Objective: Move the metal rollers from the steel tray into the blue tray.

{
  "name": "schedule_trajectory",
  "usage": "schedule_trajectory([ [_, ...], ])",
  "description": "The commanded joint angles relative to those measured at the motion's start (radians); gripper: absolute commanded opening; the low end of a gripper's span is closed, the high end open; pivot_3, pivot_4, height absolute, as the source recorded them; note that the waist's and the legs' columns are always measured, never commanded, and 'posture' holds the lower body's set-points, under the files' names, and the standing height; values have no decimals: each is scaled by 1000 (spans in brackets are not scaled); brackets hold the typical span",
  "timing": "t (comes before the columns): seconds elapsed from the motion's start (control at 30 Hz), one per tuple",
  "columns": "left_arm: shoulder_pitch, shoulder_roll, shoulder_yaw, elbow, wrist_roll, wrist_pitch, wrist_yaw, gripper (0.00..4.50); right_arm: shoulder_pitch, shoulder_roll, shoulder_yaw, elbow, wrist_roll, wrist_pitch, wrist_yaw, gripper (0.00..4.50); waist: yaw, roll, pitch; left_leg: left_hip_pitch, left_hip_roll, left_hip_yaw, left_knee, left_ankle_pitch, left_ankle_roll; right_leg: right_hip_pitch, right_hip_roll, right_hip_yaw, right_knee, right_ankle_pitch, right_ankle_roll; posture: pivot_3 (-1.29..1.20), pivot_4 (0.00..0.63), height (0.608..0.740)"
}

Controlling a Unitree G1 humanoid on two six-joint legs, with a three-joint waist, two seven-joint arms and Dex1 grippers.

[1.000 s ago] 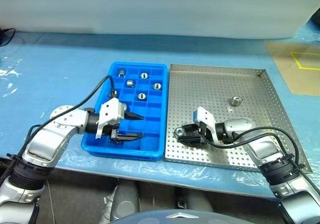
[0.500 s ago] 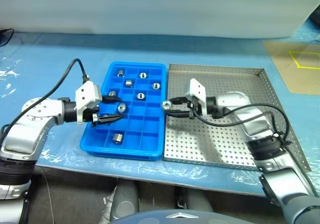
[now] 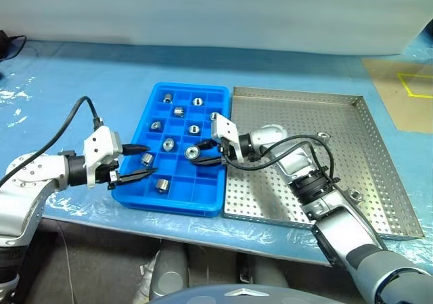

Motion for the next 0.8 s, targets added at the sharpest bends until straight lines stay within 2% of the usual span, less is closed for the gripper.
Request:
schedule_trajectory([
  [0.03, 5, 14, 43, -47, -21, 4, 14, 2937, -28, 23, -6, 24, -6, -39, 9, 1651, 3, 0, 0, 0, 0, 0, 0, 0, 0, 0, 0, 0, 0, 0, 0, 241, 150, 740],
  [0.1, 6, 15, 43, -50, -23, 5, 18, 2937, -30, 33, -14, 51, -17, -72, -3, 1651, 5, 0, 0, 0, 1, 0, 0, 0, 0, 0, 0, 0, 0, 0, 0, 246, 150, 740],
  [0.2, 5, 11, 34, -55, -24, 6, 24, 2937, -39, 56, -39, 100, -18, -100, -36, 2631, 5, 0, 0, 0, 1, 0, 0, 0, 0, 0, 0, 0, 0, 0, 0, 246, 150, 740],
  [0.33, -6, 6, 16, -57, -26, 7, 22, 2937, -25, 54, -40, 63, -3, -53, -17, 3937, 5, 0, 0, 0, 1, 0, 0, 0, 0, 0, 0, 0, 0, 0, 0, 233, 150, 740],
  [0.57, -97, -11, -54, -28, -27, 1, 5, 2937, -19, 2, -88, -24, 13, -2, -39, 3937, 5, 0, 0, 0, 0, 0, 0, 0, -1, -1, 0, 0, 0, 0, 0, 169, 150, 740],
  [0.8, -268, -118, -199, 53, -8, -16, -13, 2937, 2, -151, -220, -174, 62, 110, -73, 3937, 3, 0, 0, 0, -1, 1, 0, 1, -2, 0, 0, 1, 1, 0, 0, 38, 150, 740],
])
